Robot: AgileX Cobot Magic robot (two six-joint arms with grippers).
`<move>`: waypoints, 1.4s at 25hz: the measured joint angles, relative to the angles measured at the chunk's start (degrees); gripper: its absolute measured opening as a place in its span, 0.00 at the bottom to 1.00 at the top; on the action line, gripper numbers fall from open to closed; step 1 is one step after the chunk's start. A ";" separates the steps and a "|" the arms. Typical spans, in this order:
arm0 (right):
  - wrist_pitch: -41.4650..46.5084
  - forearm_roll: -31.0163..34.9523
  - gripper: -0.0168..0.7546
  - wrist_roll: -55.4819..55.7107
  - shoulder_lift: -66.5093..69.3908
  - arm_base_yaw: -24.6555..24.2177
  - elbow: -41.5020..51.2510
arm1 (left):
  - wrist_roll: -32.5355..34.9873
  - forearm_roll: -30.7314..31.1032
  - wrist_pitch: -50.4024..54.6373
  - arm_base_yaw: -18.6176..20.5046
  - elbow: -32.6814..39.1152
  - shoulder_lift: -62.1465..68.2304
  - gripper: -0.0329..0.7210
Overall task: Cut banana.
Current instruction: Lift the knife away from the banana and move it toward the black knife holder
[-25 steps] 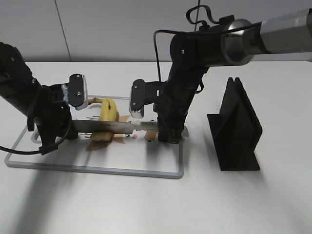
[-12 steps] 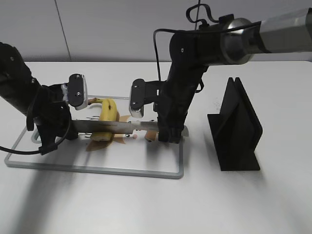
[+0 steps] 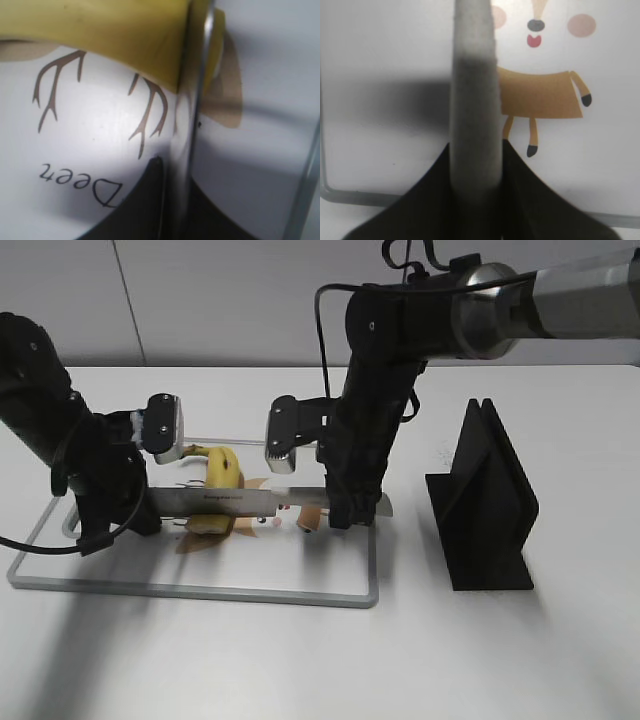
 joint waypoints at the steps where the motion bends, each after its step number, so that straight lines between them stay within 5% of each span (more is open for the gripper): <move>1: 0.09 0.00 0.25 -0.05 0.00 0.00 0.00 | -0.05 0.43 0.93 0.00 -0.10 0.00 0.04; 5: 0.51 0.29 0.25 -0.11 0.00 0.00 0.00 | -0.06 1.46 2.78 0.00 -0.10 -0.06 0.11; 12: 0.51 1.32 0.25 0.32 0.00 0.00 0.00 | -0.23 2.08 4.83 -0.06 -0.10 -2.38 0.62; 18: 0.51 1.46 0.25 0.38 0.00 0.00 0.00 | -0.23 2.08 5.18 -0.06 -0.10 -7.38 0.69; 23: 0.51 1.50 0.25 0.43 0.00 0.00 0.00 | -0.23 2.19 3.43 -0.06 -0.10 -7.90 0.58; 29: 0.33 1.56 0.25 1.23 0.00 0.00 -0.04 | -0.23 2.19 0.02 -0.06 -0.05 -7.90 0.10; 35: 0.00 1.12 0.25 1.24 0.05 0.00 -0.11 | -0.06 2.25 0.21 -0.12 0.00 -6.89 0.06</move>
